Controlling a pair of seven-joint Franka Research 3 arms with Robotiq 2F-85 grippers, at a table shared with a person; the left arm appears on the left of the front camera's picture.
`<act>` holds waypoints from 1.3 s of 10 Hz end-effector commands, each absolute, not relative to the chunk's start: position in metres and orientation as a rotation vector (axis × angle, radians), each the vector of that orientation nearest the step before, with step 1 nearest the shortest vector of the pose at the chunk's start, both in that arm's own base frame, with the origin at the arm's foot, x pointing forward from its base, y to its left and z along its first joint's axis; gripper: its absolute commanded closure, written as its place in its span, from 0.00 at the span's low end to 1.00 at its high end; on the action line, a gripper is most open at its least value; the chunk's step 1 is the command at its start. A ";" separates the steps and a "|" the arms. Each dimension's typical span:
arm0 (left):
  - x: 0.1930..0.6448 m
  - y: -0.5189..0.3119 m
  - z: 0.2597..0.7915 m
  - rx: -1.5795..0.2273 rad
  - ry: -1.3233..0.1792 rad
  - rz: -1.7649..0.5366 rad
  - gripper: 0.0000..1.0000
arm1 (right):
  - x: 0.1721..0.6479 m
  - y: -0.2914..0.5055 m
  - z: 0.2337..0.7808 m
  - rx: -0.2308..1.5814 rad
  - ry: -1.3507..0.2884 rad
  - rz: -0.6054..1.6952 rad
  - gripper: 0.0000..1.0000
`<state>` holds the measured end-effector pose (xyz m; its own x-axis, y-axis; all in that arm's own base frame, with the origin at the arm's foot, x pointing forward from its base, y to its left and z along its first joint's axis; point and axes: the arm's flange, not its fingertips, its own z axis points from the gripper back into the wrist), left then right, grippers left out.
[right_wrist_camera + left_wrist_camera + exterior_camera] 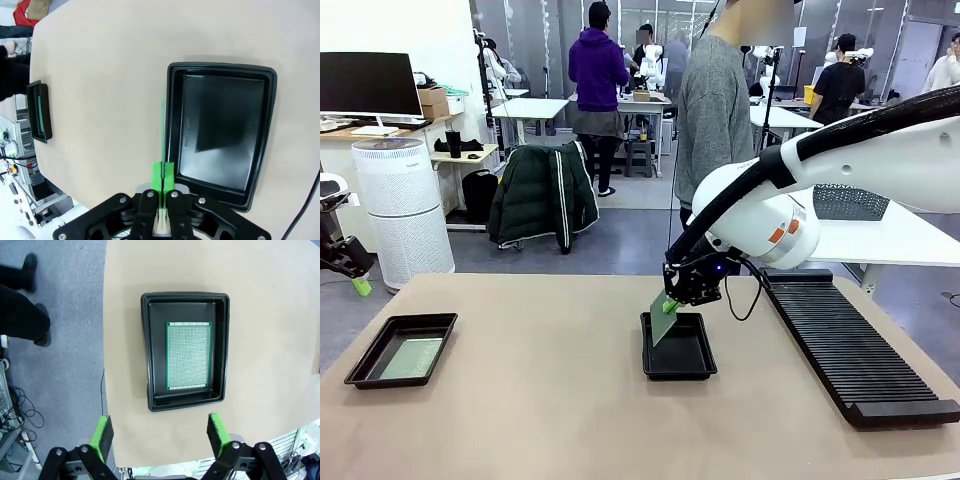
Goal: Inspect and transfer BCBs to ESD trays.
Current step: Pick up the Blank PCB from the PCB Rack and place it in the right ESD tray.
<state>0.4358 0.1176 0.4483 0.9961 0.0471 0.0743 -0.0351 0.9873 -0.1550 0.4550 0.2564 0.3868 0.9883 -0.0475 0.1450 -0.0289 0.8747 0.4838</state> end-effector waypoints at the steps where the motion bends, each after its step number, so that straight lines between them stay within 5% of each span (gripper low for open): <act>1: 0.436 0.119 0.446 -0.156 -0.092 0.039 0.00 | 0.460 0.251 0.371 0.550 -0.153 -0.008 0.98; 13: 0.436 0.119 0.446 -0.156 -0.092 0.039 0.00 | 0.469 0.251 0.346 0.508 -0.090 -0.029 0.98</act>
<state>0.4358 0.1176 0.4483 0.9961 0.0471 0.0743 -0.0351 0.9873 -0.1550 0.4690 0.2509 0.3455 0.9953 -0.0279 0.0922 -0.0213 0.8698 0.4930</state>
